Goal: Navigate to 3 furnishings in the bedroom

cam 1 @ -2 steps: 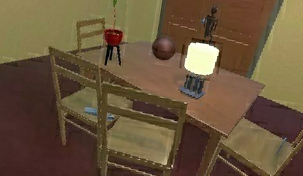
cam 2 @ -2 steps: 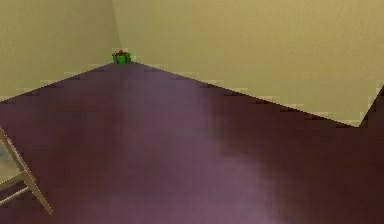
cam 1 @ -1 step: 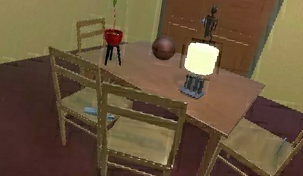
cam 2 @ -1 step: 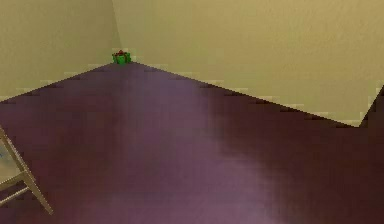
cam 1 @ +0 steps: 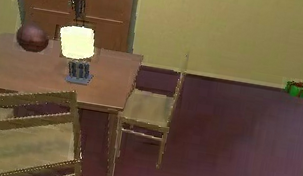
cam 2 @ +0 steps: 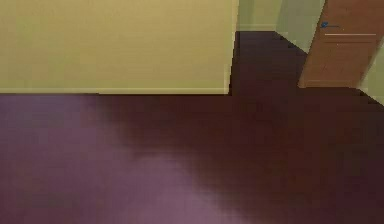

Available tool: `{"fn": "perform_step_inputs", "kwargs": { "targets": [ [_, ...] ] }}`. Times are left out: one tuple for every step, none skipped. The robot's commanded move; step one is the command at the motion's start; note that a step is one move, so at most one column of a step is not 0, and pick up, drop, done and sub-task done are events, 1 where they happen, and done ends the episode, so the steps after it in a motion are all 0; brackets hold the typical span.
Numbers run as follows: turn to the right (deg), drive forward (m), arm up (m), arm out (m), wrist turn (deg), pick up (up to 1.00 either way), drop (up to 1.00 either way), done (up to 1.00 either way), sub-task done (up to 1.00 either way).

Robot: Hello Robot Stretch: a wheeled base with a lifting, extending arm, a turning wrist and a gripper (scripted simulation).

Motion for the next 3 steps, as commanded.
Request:
{"fn": "perform_step_inputs", "kwargs": {
  "targets": [
    [0.0,0.3,0.0,0.0,0.0,0.0,0.0,0.0,0.0],
    [-33.0,0.0,0.0,0.0,0.0,0.0,0.0,0.0,0.0],
    [0.0,0.0,0.0,0.0,0.0,0.0,0.0,1.0,0.0]
  ]
}}
